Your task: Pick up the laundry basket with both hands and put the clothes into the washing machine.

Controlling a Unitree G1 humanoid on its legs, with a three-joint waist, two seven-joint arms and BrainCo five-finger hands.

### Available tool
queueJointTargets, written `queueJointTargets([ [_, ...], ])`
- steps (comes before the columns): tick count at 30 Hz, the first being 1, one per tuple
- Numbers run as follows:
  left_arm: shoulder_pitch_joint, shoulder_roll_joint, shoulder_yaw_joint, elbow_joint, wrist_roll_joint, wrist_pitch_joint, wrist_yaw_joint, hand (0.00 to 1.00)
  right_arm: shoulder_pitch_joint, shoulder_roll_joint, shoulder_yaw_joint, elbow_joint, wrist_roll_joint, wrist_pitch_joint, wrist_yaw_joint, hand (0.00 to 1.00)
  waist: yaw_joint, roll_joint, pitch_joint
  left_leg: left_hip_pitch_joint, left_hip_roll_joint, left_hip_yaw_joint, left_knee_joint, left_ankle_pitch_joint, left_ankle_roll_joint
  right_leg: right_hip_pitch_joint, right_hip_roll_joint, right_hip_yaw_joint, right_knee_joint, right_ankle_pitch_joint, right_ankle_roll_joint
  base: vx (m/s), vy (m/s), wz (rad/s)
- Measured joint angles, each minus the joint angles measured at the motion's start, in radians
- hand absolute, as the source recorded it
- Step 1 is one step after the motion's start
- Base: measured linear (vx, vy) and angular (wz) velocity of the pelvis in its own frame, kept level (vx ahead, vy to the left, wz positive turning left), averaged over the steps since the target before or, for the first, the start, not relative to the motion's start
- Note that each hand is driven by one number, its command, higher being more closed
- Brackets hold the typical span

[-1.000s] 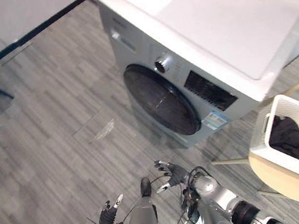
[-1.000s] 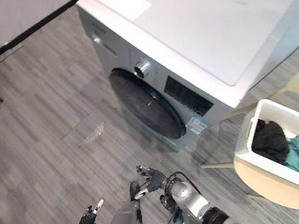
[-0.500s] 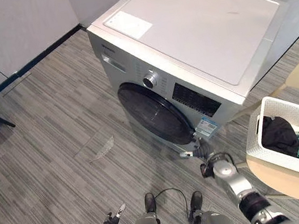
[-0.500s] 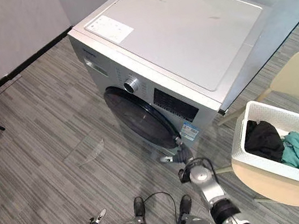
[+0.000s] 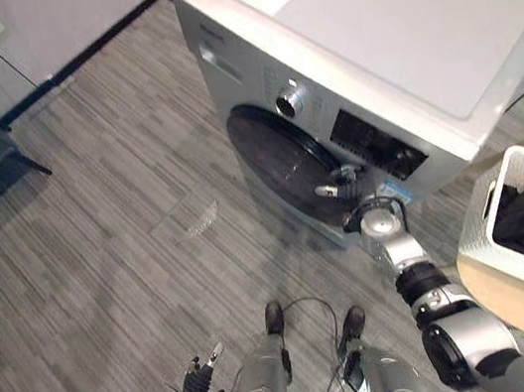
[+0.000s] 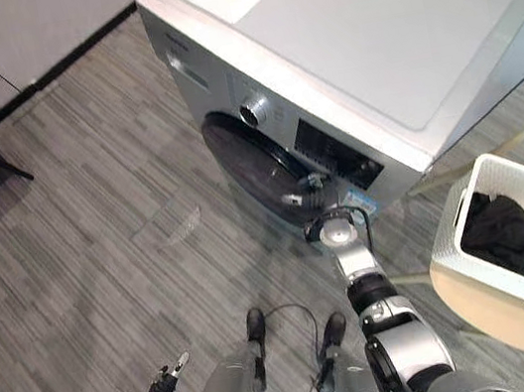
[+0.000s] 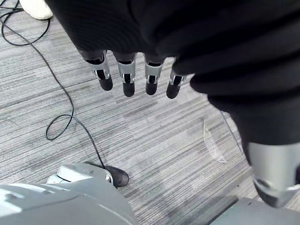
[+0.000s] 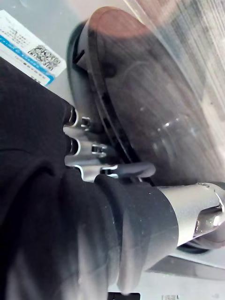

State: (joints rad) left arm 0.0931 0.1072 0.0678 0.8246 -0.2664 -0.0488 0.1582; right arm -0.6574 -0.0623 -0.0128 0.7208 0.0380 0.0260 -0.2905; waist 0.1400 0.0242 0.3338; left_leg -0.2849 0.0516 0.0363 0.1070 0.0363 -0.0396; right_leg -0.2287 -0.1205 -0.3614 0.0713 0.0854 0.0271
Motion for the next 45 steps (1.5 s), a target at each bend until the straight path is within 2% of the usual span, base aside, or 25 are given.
queueJointTargets([
  [4, -0.006, -0.003, -0.034, -0.064, -0.019, -0.009, 0.018, 0.0, -0.143, 0.005, -0.102, 0.053, 0.0, -0.021, -0.04, 0.0, 0.006, 0.027, 0.053, -0.075, 0.007, -0.009, -0.01, 0.002, -0.007, -0.088, -0.007, -0.023, 0.043, -0.008, 0.006, -0.22, -0.035, 0.12],
  [5, -0.015, -0.004, -0.042, -0.085, -0.028, -0.015, 0.019, 0.0, -0.189, -0.002, -0.139, 0.068, 0.0, -0.026, -0.042, 0.0, 0.001, 0.021, 0.068, -0.095, -0.013, -0.013, -0.011, 0.0, -0.015, -0.117, -0.015, -0.038, 0.007, -0.028, 0.034, -0.25, -0.03, 0.23],
  [6, -0.03, -0.007, -0.039, -0.089, -0.036, -0.015, 0.02, 0.0, -0.212, -0.019, -0.149, 0.069, 0.0, -0.032, -0.038, 0.0, 0.0, 0.019, 0.078, -0.164, -0.02, -0.029, 0.152, -0.029, 0.022, -0.145, -0.03, -0.056, 0.011, -0.038, 0.06, -0.18, -0.021, -0.41],
  [7, -0.032, -0.042, -0.043, -0.103, -0.039, -0.017, 0.022, 0.0, -0.247, -0.062, -0.133, 0.056, 0.0, -0.044, -0.018, 0.0, 0.053, 0.088, 0.092, -0.218, 0.037, -0.048, 0.353, -0.13, 0.038, -0.215, -0.014, -0.069, 0.194, -0.078, 0.065, -0.08, 0.011, -0.67],
  [8, -0.026, -0.057, -0.056, -0.116, -0.042, -0.022, 0.023, 0.0, -0.257, -0.077, -0.126, 0.035, -0.001, -0.044, -0.009, 0.0, 0.059, 0.119, 0.104, -0.199, 0.061, -0.049, 0.314, -0.183, 0.02, -0.256, -0.028, -0.064, 0.392, -0.116, 0.027, -0.12, -0.043, -0.15],
  [9, -0.05, -0.047, -0.078, -0.144, -0.047, -0.032, 0.023, 0.0, -0.264, -0.098, -0.149, 0.017, -0.001, -0.067, -0.025, 0.0, 0.044, 0.081, 0.13, -0.208, 0.004, -0.032, 0.277, -0.166, 0.008, -0.242, -0.109, -0.023, 0.506, -0.213, 0.045, -0.08, -0.074, 0.87],
  [10, -0.045, -0.043, -0.079, -0.169, -0.047, -0.043, 0.022, 0.0, -0.281, -0.103, -0.17, 0.011, 0.0, -0.083, -0.045, 0.0, 0.023, 0.061, 0.136, -0.228, -0.018, -0.03, 0.238, -0.135, 0.0, -0.191, -0.124, -0.019, 0.413, -0.324, 0.055, -0.15, -0.116, 1.17],
  [11, -0.05, -0.063, -0.076, -0.19, -0.063, -0.049, 0.025, 0.0, -0.313, -0.117, -0.169, 0.006, -0.001, -0.098, -0.041, 0.0, 0.011, 0.08, 0.153, -0.261, -0.008, -0.036, 0.253, -0.111, 0.004, -0.194, -0.11, -0.055, 0.369, -0.321, 0.048, -0.1, -0.059, 0.39],
  [12, -0.048, -0.061, -0.076, -0.195, -0.074, -0.047, 0.025, 0.0, -0.33, -0.135, -0.144, 0.01, -0.001, -0.099, -0.037, 0.0, 0.034, 0.081, 0.153, -0.248, 0.002, -0.034, 0.21, -0.091, 0.021, -0.209, -0.105, -0.087, 0.349, -0.294, 0.067, -0.11, -0.001, -0.13],
  [17, -0.049, -0.064, -0.076, -0.196, -0.075, -0.047, 0.042, 0.0, -0.31, -0.144, -0.139, -0.005, 0.0, -0.101, -0.081, 0.0, 0.037, 0.064, 0.156, -0.23, 0.013, 0.011, 0.132, -0.05, -0.003, -0.211, -0.104, -0.082, 0.315, -0.255, 0.046, -0.06, -0.034, 0.09],
  [22, -0.052, -0.048, -0.077, -0.186, -0.075, -0.043, 0.065, 0.0, -0.229, -0.099, -0.078, -0.078, -0.001, -0.099, -0.081, 0.0, 0.033, 0.025, 0.137, -0.221, 0.039, 0.054, 0.098, 0.011, 0.005, -0.208, -0.061, -0.047, 0.235, -0.176, 0.025, 0.1, -0.019, -0.25],
  [24, -0.058, -0.045, -0.078, -0.176, -0.075, -0.043, 0.066, 0.0, -0.208, -0.087, -0.069, -0.076, -0.001, -0.099, -0.081, 0.0, 0.025, 0.023, 0.136, -0.209, 0.045, 0.057, 0.101, 0.016, 0.011, -0.194, -0.053, -0.041, 0.222, -0.124, 0.016, 0.15, -0.009, -0.07],
  [27, -0.06, -0.036, -0.077, -0.152, -0.075, -0.045, 0.072, 0.0, -0.2, -0.045, -0.058, -0.026, 0.0, -0.099, -0.077, 0.0, 0.02, -0.005, 0.12, -0.177, 0.045, 0.067, 0.101, 0.024, -0.001, -0.168, -0.048, -0.019, 0.203, -0.12, 0.009, 0.17, -0.018, -0.21],
  [28, -0.071, -0.034, -0.078, -0.145, -0.075, -0.044, 0.077, 0.0, -0.2, -0.042, -0.047, -0.003, 0.0, -0.1, -0.077, 1.0, 0.014, -0.006, 0.119, -0.169, 0.045, 0.065, 0.101, 0.024, -0.001, -0.156, -0.044, -0.019, 0.192, -0.12, 0.009, 0.12, -0.018, -0.1],
  [36, -0.074, -0.024, -0.105, -0.154, -0.076, -0.049, 0.084, 0.0, -0.294, -0.086, -0.046, 0.145, 0.012, -0.102, -0.077, 1.0, 0.013, -0.005, 0.115, -0.171, 0.05, 0.004, 0.064, 0.02, -0.013, -0.156, -0.033, -0.06, 0.198, -0.136, 0.007, 0.0, -0.009, 0.08],
  [39, -0.074, -0.026, -0.11, -0.162, -0.076, -0.049, 0.081, 0.0, -0.304, -0.149, -0.018, 0.162, 0.043, -0.076, -0.076, 1.0, 0.035, -0.003, 0.097, -0.204, 0.051, -0.02, 0.066, 0.017, -0.019, -0.183, -0.046, -0.108, 0.236, -0.159, -0.003, -0.1, -0.025, 0.28],
  [40, -0.072, -0.027, -0.111, -0.172, -0.076, -0.05, 0.081, 0.0, -0.312, -0.175, 0.036, 0.18, 0.05, -0.048, -0.07, 1.0, 0.046, -0.003, 0.096, -0.211, 0.05, -0.03, 0.066, 0.019, -0.021, -0.188, -0.052, -0.124, 0.255, -0.182, -0.004, -0.06, -0.068, 0.25],
  [42, -0.071, -0.028, -0.115, -0.172, -0.076, -0.048, 0.081, 0.0, -0.319, -0.178, 0.142, 0.193, 0.051, -0.028, -0.038, 1.0, 0.048, 0.008, 0.083, -0.223, 0.051, -0.052, 0.063, 0.027, -0.032, -0.196, -0.057, -0.153, 0.279, -0.2, -0.009, -0.04, -0.092, 0.3],
  [45, -0.067, -0.035, -0.115, -0.171, -0.075, -0.048, 0.081, 0.0, -0.308, -0.105, 0.275, 0.192, 0.049, -0.012, -0.013, 1.0, 0.046, 0.012, 0.06, -0.221, 0.056, -0.059, 0.055, 0.033, -0.041, -0.2, -0.057, -0.17, 0.302, -0.214, -0.016, 0.02, -0.077, 0.11],
])
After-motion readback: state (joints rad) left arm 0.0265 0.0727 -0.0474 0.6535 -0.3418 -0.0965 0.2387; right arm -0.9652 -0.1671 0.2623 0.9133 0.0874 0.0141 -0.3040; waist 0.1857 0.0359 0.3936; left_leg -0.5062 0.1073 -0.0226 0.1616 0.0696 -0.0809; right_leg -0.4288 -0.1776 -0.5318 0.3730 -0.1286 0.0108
